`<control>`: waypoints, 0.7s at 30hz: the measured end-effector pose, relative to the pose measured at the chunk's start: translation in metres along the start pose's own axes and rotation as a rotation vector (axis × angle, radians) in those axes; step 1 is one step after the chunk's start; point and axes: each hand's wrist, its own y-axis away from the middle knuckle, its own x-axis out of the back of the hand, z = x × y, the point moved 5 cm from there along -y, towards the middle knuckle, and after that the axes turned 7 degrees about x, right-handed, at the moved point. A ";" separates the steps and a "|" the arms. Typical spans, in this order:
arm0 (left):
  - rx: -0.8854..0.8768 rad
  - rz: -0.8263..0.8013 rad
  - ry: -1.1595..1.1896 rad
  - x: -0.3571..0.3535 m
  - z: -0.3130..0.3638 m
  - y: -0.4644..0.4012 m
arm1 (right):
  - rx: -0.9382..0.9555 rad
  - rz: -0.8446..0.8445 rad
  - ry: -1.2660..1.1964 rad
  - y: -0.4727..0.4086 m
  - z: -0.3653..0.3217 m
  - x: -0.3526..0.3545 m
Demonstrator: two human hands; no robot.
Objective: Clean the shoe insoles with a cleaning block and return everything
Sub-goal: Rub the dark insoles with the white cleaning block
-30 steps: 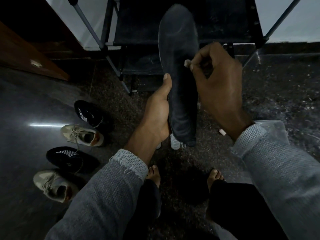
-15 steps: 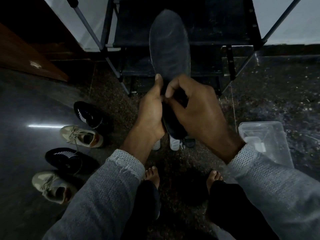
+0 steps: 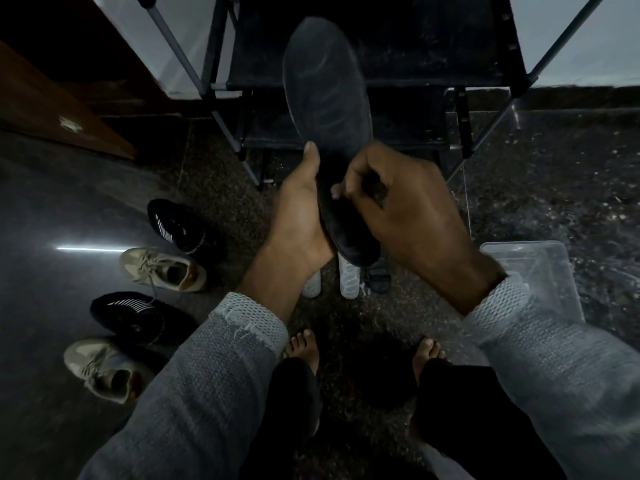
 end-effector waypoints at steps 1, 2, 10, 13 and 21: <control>0.000 -0.001 -0.011 -0.002 0.000 0.001 | -0.009 0.028 0.004 0.000 0.001 0.000; -0.002 0.002 -0.020 -0.002 0.000 0.001 | -0.011 0.038 -0.005 0.000 0.000 -0.001; -0.022 0.019 -0.041 0.005 0.007 -0.001 | 0.027 -0.128 -0.100 0.005 -0.006 -0.004; 0.000 -0.015 -0.029 0.001 0.008 0.000 | -0.087 -0.005 -0.208 0.007 0.005 0.003; 0.011 -0.046 -0.034 0.001 0.010 -0.002 | -0.233 0.075 -0.397 0.010 0.018 0.004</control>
